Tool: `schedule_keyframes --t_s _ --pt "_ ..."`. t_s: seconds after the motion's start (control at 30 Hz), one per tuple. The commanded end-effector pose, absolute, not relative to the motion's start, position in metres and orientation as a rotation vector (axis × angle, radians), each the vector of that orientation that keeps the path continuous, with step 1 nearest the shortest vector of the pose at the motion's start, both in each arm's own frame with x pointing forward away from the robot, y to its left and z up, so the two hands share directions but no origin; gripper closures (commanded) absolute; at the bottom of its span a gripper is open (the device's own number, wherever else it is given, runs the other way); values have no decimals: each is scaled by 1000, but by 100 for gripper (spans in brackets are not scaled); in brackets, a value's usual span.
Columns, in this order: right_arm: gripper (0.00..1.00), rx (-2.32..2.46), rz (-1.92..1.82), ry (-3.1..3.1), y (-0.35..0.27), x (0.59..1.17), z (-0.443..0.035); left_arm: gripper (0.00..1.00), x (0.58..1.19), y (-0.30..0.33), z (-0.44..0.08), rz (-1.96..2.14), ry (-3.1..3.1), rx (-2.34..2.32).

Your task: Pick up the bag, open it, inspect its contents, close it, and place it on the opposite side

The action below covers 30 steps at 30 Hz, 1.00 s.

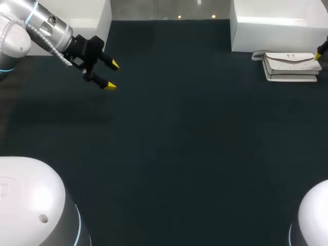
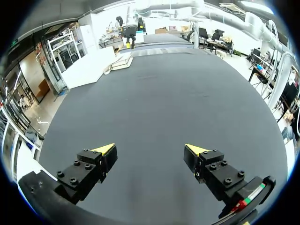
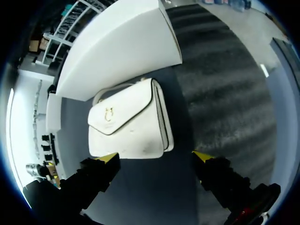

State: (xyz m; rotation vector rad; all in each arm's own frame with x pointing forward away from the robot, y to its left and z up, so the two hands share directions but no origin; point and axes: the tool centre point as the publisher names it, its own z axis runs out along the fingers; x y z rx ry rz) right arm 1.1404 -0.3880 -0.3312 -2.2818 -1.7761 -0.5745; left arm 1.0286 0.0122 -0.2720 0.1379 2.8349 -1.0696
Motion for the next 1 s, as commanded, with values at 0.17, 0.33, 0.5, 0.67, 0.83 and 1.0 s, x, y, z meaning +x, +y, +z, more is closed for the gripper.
schedule_keyframes --t_s 0.17,0.33,0.5,0.67,0.83,1.0 --pt "0 -2134 -518 -1729 -400 1168 -346 0 1029 12 -273 -1073 2832 139" --pt "6 -2118 -522 -1724 -401 1179 -351 0 1029 12 -273 -1073 2832 139" --pt "65 -2106 -518 -1730 -402 1184 -352 0 1029 12 -273 -1073 2832 139" --pt "100 -2090 -512 -1749 -400 1189 -352 0 1029 12 -273 -1073 2832 139" --pt "100 -2066 -507 -1782 -389 1187 -349 0 1029 12 -273 -1073 2832 139" --pt "100 -2040 -511 -1828 -378 1183 -343 0 1029 12 -273 -1073 2832 139"
